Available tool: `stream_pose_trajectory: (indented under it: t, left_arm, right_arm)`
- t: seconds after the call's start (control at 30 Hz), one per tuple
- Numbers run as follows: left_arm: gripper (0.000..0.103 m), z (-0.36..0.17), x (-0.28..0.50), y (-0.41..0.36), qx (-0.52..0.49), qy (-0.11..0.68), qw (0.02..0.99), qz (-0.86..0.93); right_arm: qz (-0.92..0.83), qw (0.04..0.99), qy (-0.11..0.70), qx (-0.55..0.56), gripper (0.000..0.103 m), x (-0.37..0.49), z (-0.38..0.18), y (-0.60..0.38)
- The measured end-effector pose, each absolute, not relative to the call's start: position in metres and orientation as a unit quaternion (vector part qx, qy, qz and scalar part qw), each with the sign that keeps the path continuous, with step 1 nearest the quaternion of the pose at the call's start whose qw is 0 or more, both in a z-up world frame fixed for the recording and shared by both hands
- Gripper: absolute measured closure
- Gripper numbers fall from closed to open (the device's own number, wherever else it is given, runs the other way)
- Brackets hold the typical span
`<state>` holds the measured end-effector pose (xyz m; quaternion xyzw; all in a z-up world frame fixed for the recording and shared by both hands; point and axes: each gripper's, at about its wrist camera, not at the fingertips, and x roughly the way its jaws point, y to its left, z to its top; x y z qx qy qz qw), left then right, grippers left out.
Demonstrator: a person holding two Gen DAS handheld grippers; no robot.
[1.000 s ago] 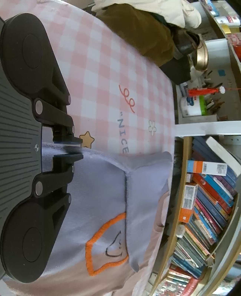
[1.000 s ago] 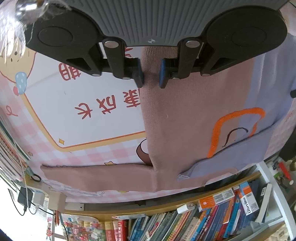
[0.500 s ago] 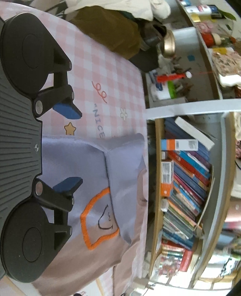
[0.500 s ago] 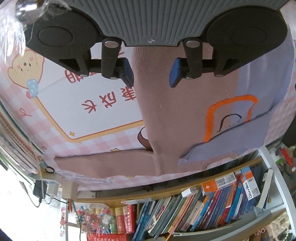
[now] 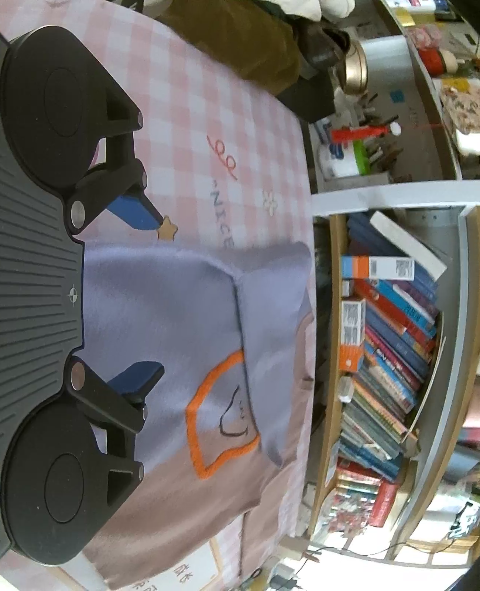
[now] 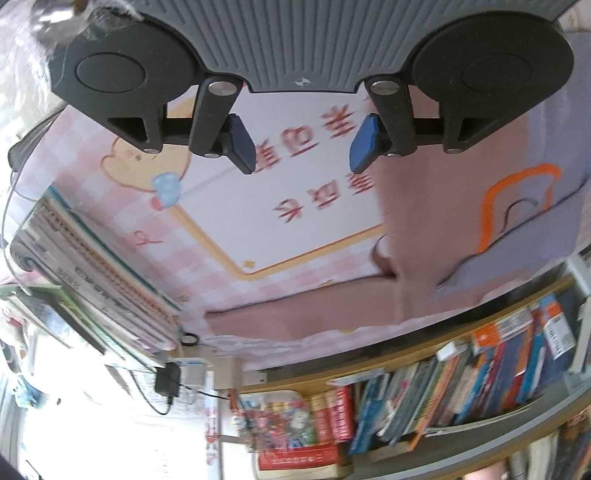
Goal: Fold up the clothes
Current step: 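Grasp the pink sleeve cuff with the right gripper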
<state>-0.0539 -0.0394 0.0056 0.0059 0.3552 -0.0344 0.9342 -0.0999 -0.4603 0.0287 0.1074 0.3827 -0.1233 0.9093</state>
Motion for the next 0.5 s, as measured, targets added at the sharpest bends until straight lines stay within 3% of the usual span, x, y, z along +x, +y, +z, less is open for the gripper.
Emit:
stream_pose_trajectory:
  t: [0.27,0.5]
  left_arm:
    - [0.018,0.005,-0.046,-0.067,-0.001,0.364,0.930,0.040]
    - [0.017,0.007,-0.049,-0.115,-0.012,0.365,0.925,0.111]
  right_arm:
    - [-0.101,0.913,0.381,0.104,0.029,-0.061,0.022,-0.509]
    - [-0.057,0.915,0.383,0.111,0.028,-0.013,0.019,-0.566]
